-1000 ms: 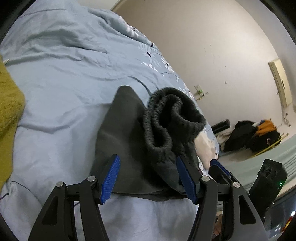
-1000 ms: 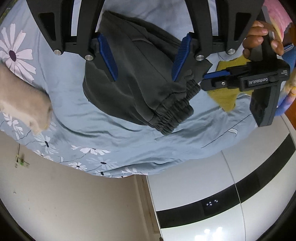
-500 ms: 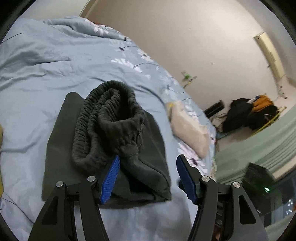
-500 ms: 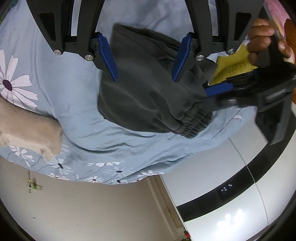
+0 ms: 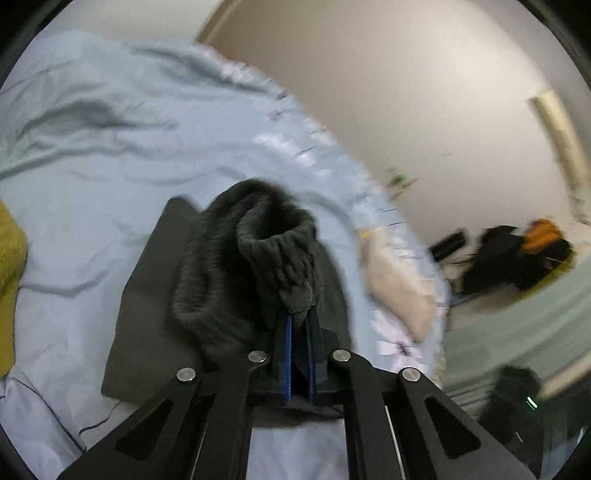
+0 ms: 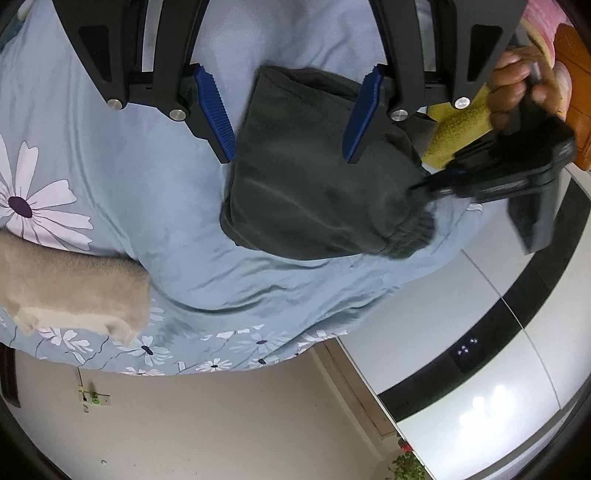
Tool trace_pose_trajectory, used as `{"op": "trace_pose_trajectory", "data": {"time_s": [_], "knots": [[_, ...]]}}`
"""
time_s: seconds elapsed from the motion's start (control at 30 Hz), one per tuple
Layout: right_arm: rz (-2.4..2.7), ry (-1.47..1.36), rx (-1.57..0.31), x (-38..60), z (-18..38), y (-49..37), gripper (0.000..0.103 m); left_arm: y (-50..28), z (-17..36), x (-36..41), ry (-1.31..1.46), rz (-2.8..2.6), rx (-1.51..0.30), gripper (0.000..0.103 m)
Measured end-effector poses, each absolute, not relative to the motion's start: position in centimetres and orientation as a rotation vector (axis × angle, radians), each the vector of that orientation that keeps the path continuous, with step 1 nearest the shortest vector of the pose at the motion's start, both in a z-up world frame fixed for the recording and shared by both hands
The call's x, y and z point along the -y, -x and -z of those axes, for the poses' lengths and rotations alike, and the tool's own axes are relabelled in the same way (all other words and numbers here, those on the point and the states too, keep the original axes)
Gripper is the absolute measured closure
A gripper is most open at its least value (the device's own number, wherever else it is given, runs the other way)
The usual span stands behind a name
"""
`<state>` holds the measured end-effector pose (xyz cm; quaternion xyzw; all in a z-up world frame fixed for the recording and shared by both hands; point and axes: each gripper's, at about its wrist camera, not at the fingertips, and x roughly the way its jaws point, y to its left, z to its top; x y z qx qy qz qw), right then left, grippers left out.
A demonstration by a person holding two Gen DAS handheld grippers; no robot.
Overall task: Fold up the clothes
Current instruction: 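Grasp the folded sweatpants bundle with the left gripper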
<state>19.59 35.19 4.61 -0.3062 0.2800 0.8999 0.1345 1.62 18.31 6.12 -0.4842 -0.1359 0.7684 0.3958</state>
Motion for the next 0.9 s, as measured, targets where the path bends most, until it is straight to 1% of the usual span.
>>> {"op": "trace_pose_trajectory", "data": {"time_s": [0.07,0.13,0.2,0.27,0.4,0.43,0.5,0.57,0.67,0.83,0.9], "knots": [[-2.633,0.872,-0.805,-35.0,-5.0,-19.6,0.039,-2.5,-6.8,-17.2,1.177,-1.936,0.350,0.096],[-2.667,0.874,-0.809,-34.5,-5.2,-18.9,0.039,-1.7,-4.3,-16.7,1.274,-1.934,0.369,0.096],[-2.699,0.909,-0.813,-33.9,-5.1,-17.8,0.039,-0.2,-1.4,-16.2,1.400,-1.889,0.460,0.096],[-2.738,0.962,-0.806,-33.1,-4.7,-16.6,0.039,0.4,-0.4,-15.5,1.429,-1.832,0.545,0.095],[-2.694,1.124,-0.849,-32.3,-2.3,-14.5,0.039,-0.1,-1.6,-15.7,1.398,-1.839,0.476,0.092],[-2.681,1.141,-0.872,-32.2,-1.8,-14.4,0.039,-0.3,-2.0,-15.7,1.386,-1.837,0.453,0.085],[-2.661,1.165,-0.901,-32.1,-1.0,-14.4,0.038,-0.7,-2.9,-15.4,1.356,-1.861,0.407,0.058],[-2.658,1.158,-0.904,-32.3,-1.1,-14.6,0.038,-0.6,-3.4,-14.9,1.317,-1.906,0.384,0.047],[-2.651,1.132,-0.931,-32.5,-1.4,-15.0,0.038,-0.2,-3.4,-15.0,1.302,-1.927,0.378,0.036],[-2.631,1.136,-0.954,-32.4,-1.2,-15.1,0.038,0.8,-2.7,-16.4,1.326,-1.910,0.399,0.035],[-2.627,1.136,-0.952,-32.3,-1.3,-15.2,0.038,1.2,-2.4,-17.0,1.336,-1.903,0.408,0.031]]}}
